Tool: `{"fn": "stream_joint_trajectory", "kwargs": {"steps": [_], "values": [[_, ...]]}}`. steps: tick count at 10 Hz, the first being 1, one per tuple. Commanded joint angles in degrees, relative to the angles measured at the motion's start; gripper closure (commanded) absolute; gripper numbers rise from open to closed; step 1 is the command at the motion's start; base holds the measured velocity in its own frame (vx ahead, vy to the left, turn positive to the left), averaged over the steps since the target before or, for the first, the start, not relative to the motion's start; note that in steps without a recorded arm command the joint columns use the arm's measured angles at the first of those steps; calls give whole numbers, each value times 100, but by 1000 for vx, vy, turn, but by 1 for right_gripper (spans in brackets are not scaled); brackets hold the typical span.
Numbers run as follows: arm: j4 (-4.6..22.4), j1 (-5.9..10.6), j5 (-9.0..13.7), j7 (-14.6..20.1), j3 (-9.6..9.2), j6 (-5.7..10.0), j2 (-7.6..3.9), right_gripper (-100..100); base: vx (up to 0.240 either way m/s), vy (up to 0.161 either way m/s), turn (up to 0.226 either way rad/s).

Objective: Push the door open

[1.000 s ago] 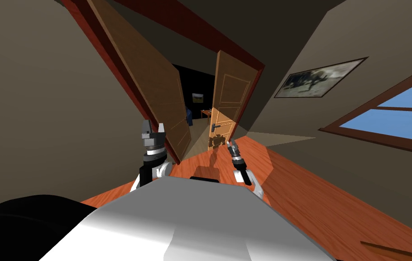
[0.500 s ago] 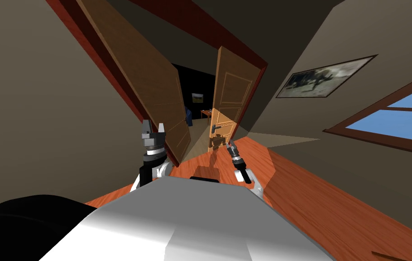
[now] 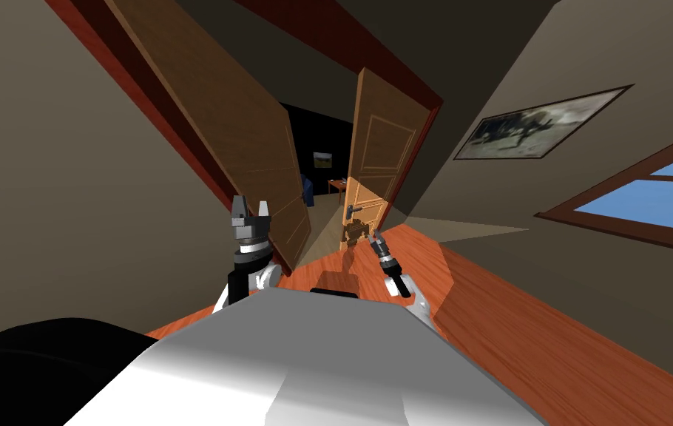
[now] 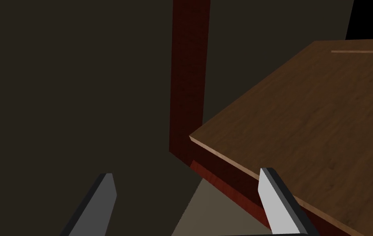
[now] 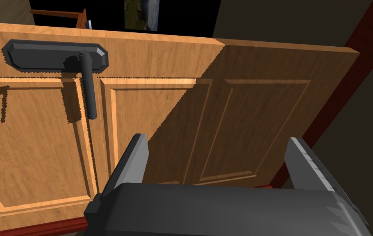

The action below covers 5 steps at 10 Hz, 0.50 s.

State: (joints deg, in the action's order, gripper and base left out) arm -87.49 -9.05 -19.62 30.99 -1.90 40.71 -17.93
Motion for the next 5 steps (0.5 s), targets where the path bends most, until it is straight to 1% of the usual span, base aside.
{"fn": "stream_joint_trajectory", "kwargs": {"steps": [1,5], "values": [[235,93,-65,155,3,92,-85,-100,101,8,-6],[744,311,-231,497,-4,267,-279,-100,105,7,-2]]}}
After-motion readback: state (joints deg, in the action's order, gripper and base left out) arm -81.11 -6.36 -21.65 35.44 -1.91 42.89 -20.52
